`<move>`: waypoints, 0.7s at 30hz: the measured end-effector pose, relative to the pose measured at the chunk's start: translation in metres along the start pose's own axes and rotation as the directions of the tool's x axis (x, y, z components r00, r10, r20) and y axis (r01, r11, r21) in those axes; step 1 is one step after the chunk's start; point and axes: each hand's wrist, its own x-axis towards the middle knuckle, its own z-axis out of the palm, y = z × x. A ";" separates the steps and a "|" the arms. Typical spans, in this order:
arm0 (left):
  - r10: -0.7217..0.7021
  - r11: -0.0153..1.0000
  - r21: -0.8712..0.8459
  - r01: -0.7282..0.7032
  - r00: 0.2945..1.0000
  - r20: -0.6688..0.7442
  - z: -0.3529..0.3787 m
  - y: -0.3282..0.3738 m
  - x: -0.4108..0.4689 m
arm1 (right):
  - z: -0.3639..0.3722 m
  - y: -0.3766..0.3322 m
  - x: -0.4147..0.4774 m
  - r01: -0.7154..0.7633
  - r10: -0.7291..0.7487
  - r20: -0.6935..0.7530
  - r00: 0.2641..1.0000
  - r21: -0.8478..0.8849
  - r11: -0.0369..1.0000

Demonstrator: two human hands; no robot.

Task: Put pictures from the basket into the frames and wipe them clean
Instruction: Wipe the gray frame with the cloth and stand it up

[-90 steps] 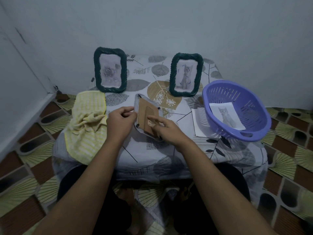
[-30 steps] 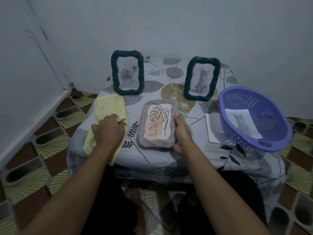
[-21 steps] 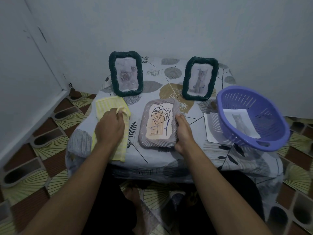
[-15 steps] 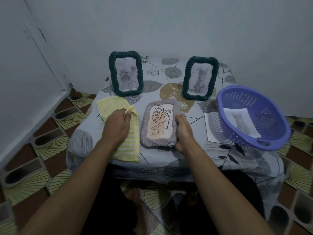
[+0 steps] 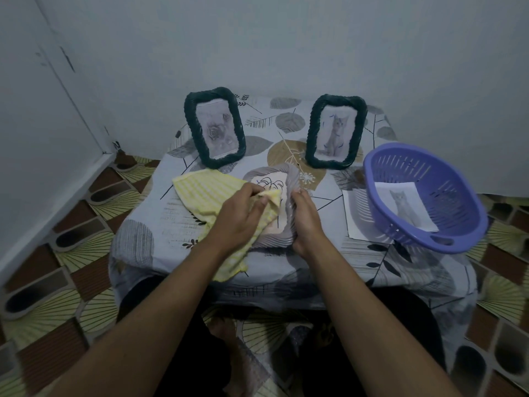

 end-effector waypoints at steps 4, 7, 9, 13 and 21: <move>0.100 0.995 0.013 -0.101 0.991 0.093 0.017 -0.002 -0.001 | 0.002 -0.008 -0.010 0.013 -0.013 0.012 1.000 0.013 1.000; 0.098 0.993 0.084 -0.086 0.984 -0.151 0.024 -0.004 0.003 | 0.003 -0.007 -0.012 0.016 -0.019 0.056 0.998 0.051 0.999; 0.038 0.994 0.113 -0.001 0.943 -0.332 0.022 -0.004 0.009 | 0.002 -0.004 -0.011 -0.002 -0.003 0.068 0.998 0.061 0.998; 0.090 0.988 0.149 -0.043 0.940 -0.330 0.020 0.001 0.016 | 0.005 0.002 -0.008 0.007 -0.012 0.078 0.997 0.057 0.998; 0.365 0.915 0.155 -0.373 0.928 0.077 0.028 -0.004 -0.017 | -0.004 -0.013 -0.001 0.036 -0.027 -0.071 0.997 0.128 0.991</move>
